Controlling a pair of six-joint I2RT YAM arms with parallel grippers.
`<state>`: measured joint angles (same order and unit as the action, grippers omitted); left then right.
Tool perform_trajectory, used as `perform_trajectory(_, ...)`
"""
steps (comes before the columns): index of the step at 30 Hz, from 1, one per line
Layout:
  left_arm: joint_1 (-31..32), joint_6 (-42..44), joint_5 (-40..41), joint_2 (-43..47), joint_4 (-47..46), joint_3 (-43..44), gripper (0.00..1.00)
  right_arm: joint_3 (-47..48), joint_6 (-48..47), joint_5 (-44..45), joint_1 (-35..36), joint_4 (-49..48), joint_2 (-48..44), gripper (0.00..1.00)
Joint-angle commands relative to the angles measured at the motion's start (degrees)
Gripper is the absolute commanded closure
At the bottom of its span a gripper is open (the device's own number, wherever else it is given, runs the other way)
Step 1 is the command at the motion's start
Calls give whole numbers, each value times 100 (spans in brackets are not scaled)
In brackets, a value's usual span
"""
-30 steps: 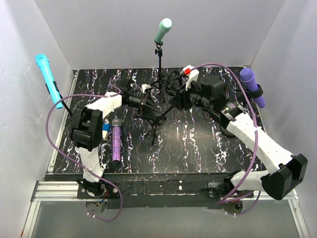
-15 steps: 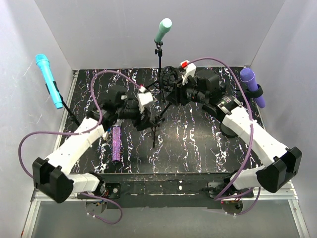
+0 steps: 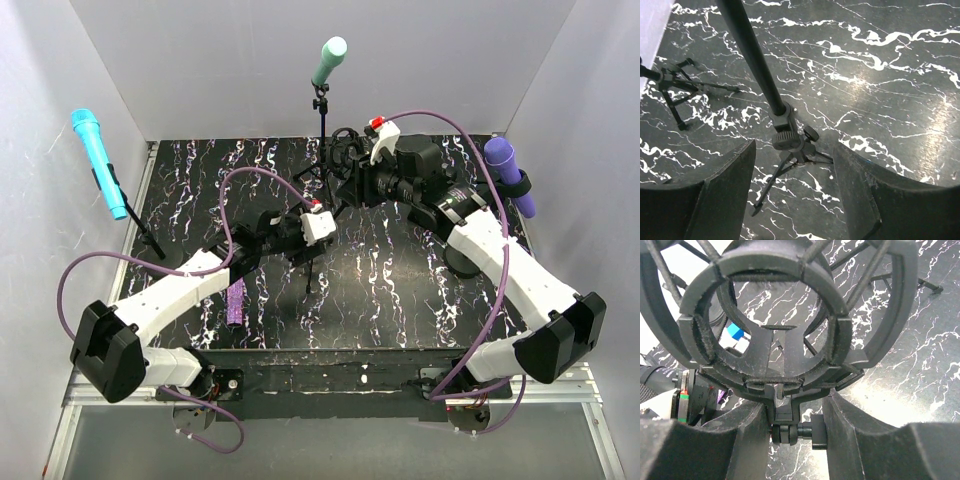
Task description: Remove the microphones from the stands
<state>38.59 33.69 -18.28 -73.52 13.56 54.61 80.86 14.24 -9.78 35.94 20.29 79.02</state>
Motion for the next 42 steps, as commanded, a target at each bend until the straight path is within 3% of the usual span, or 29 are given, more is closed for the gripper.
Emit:
perform_trajectory(1,87,120,220,4,-556,-64,38,237,422,-191,27,159,69,99)
perform_trajectory(17,87,375,-378,-110,6,-460,46,378,580,-217,9,256,210,99)
perform_trajectory(28,79,-55,492,442,138,-372,38,343,580,-226,9,229,210,99)
perform_trajectory(32,87,14,186,707,-178,-232,39,325,597,-244,9,203,219,99)
perform_trajectory(42,87,146,-791,-31,-3,287,40,422,615,-261,9,203,263,99)
